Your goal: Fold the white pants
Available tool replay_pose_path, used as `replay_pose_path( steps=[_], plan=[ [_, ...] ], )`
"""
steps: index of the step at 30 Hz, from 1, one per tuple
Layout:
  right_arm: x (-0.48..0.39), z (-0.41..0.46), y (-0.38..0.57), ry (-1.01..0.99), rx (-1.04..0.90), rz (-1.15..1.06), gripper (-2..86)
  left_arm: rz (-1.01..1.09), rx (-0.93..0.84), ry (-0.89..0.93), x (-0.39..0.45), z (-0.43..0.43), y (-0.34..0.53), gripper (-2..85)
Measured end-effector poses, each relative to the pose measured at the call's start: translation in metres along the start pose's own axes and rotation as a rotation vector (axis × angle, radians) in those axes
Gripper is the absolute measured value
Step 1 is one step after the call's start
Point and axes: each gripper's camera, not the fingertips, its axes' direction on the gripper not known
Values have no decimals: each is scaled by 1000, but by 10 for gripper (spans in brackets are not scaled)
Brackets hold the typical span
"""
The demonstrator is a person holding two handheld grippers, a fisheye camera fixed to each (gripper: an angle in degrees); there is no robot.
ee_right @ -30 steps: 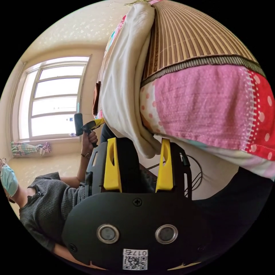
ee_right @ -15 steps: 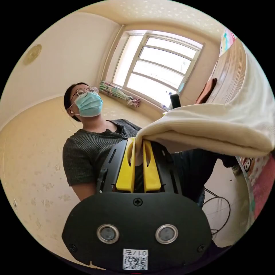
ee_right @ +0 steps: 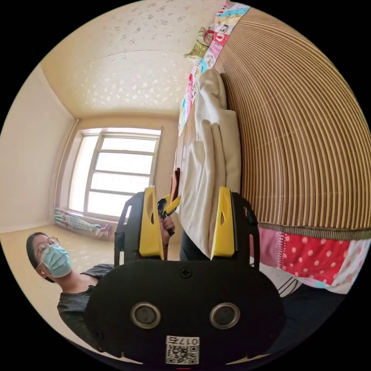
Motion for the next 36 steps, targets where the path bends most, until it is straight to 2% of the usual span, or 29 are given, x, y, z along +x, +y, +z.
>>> replay_pose_path(
  steps=[1, 3, 4, 5, 8, 10, 12, 14, 16, 18, 20, 22, 24, 27, 29, 32, 34, 36],
  plan=[
    [2, 8, 10, 84, -27, -7, 192, 4, -26, -17, -2, 5, 1, 144],
    [8, 30, 22, 121, -121, -23, 167, 8, -171, 20, -12, 33, 1, 77],
    [13, 48, 29, 102, -217, -40, 95, 14, -202, 58, -15, 39, 2, 60],
    [13, 60, 38, 113, -278, -85, 55, 0, -205, 106, -23, 41, 5, 43],
    [8, 49, 58, 135, -247, -190, 47, -1, -168, 216, -42, 32, 17, 42],
    [18, 41, 64, 111, -203, -139, 51, -11, -146, 218, -47, 29, 26, 47],
    [25, 32, 71, 116, -143, -92, 70, -48, -115, 163, -53, 19, 34, 92],
    [27, 15, 77, 164, -47, -19, 159, -67, -82, 123, -55, 11, 37, 124],
    [33, 13, 75, 163, -24, 14, 179, -111, -116, 98, -60, 17, 33, 140],
    [44, 27, 67, 103, -77, 50, 150, -164, -301, 145, -68, 54, 25, 126],
    [46, 57, 58, 9, -236, 56, 85, -196, -313, 206, -73, 57, 22, 103],
    [30, 55, 56, 2, -255, 0, 67, -145, -345, 261, -67, 49, 16, 91],
    [4, 46, 57, -87, -297, -81, 59, -38, -430, 400, -44, 31, 12, 87],
    [-51, 29, 69, -313, -373, -229, 53, 137, -524, 588, 11, -3, 17, 87],
    [-82, 22, 73, -574, -384, -290, 55, 252, -542, 668, 52, -23, 18, 88],
    [-105, 22, 44, -831, -339, -301, 67, 340, -477, 754, 103, -41, -6, 90],
    [-116, 18, 5, -843, -254, -320, 81, 341, -388, 741, 116, -41, -38, 93],
    [-117, 8, -42, -726, -142, -332, 111, 170, -216, 654, 96, -30, -87, 97]
  ],
)
